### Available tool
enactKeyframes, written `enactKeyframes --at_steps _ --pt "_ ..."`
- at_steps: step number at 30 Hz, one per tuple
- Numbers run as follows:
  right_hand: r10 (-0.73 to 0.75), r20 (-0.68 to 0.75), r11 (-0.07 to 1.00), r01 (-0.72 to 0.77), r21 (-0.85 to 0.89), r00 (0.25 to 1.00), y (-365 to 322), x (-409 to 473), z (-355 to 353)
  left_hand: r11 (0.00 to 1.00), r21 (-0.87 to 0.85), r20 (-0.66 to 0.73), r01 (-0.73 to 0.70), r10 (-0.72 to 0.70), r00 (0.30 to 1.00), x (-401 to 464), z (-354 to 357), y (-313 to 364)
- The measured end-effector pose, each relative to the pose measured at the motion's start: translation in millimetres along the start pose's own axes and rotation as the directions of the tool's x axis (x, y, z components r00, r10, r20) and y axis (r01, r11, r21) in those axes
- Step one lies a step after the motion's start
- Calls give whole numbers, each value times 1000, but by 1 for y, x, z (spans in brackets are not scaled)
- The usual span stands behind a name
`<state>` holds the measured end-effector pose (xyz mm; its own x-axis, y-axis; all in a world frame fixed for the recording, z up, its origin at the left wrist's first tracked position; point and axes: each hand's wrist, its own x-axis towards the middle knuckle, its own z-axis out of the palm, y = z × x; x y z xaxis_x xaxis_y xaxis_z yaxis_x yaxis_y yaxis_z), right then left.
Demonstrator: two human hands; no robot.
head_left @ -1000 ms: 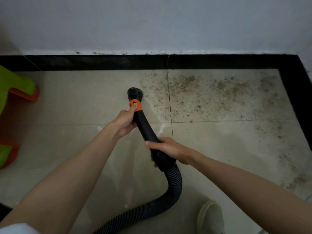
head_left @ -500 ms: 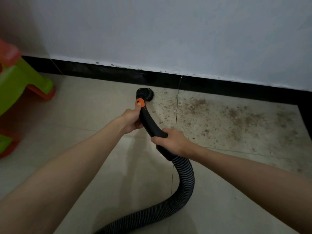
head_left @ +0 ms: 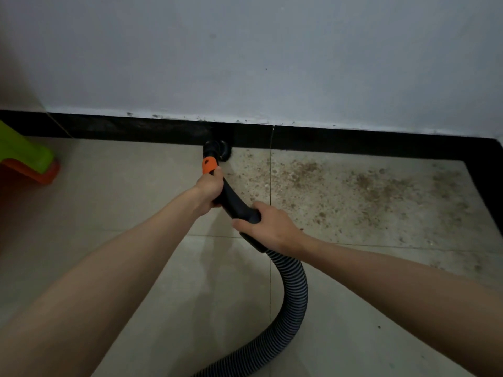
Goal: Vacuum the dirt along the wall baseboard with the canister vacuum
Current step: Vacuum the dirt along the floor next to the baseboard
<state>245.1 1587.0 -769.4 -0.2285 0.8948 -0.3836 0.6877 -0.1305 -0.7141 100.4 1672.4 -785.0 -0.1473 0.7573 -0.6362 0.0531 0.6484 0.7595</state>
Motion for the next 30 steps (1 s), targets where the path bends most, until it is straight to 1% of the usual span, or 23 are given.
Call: enactKeyframes --at_steps 2,5,7,10,16,18,23,26,30 --pt "-1 1 1000 1 -17 1000 -3 4 -1 999 -31 8 12 -12 1000 3 -1 0" --pt "4 2 1000 -4 -25 1000 -1 4 -3 997 -75 62 35 -31 998 3 0 -3" --pt "5 -24 1000 -5 -21 1000 5 0 -3 997 -66 82 36 -31 996 1 6 -4" --pt "42 -89 999 -43 -9 995 17 -7 -5 1000 -8 97 18 -17 995 -4 22 -3" --pt "112 -178 992 -102 69 978 43 -23 -14 1000 0 189 22 -22 982 -13 56 -1" --pt "142 -198 985 -119 123 970 51 -29 -17 1000 5 215 21 -22 976 -17 69 2" --pt "198 -267 958 -128 257 943 67 -43 -25 997 83 271 -12 -11 963 -24 95 6" --pt "214 -270 939 -122 321 939 70 -46 -25 993 112 276 -23 -9 961 -24 99 6" --pt "200 -233 936 -115 332 952 64 -40 -21 995 98 236 -26 2 972 -22 90 4"
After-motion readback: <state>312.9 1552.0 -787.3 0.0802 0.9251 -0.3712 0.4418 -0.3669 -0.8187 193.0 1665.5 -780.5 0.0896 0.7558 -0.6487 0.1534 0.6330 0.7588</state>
